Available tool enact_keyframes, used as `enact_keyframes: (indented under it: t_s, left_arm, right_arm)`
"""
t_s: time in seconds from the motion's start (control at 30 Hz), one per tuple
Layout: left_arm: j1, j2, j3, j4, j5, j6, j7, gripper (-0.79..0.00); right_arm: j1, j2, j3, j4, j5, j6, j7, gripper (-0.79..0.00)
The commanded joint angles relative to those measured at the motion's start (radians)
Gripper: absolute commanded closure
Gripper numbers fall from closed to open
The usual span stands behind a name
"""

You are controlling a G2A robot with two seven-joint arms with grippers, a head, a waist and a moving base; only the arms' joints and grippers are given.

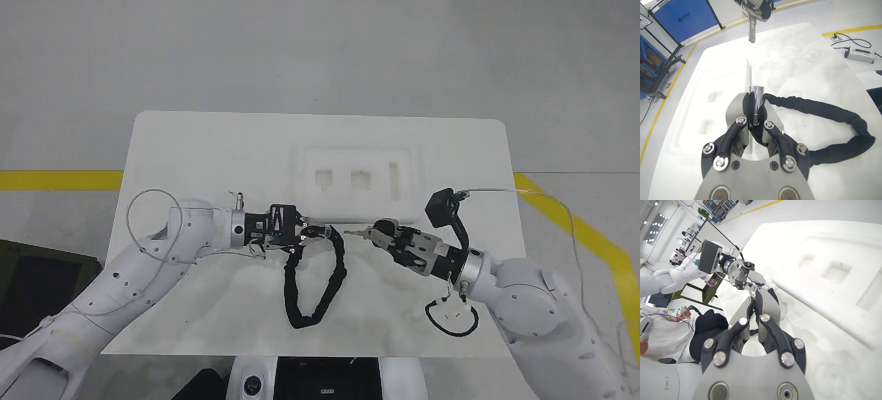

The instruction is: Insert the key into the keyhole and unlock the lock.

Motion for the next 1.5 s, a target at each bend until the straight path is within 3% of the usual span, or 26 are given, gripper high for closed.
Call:
enact_keyframes:
  t_s: [0.0,0.37,1.1,1.47]
  left_arm:
    - [0.009,-0.003,0.004,0.007,0.009,0.008,0.033,0.0]
    - [0.059,-0.02,0.005,0.035,0.022,0.094,0.115,0.0]
    - [0.062,-0.023,0.004,0.039,0.028,0.099,0.121,0.0]
    - [0.129,-0.026,-0.016,0.036,0.076,0.215,0.156,0.0]
  right_arm:
    - [-0.004,-0.002,-0.013,0.0,-0.004,0.002,-0.017,0.0]
    - [-0.005,-0.008,-0.064,0.006,-0.078,0.038,-0.026,0.0]
    - [-0.006,-0.008,-0.065,0.006,-0.08,0.04,-0.025,0.0]
    - [-0.015,0.003,-0.029,-0.142,-0.129,0.221,0.171,0.0]
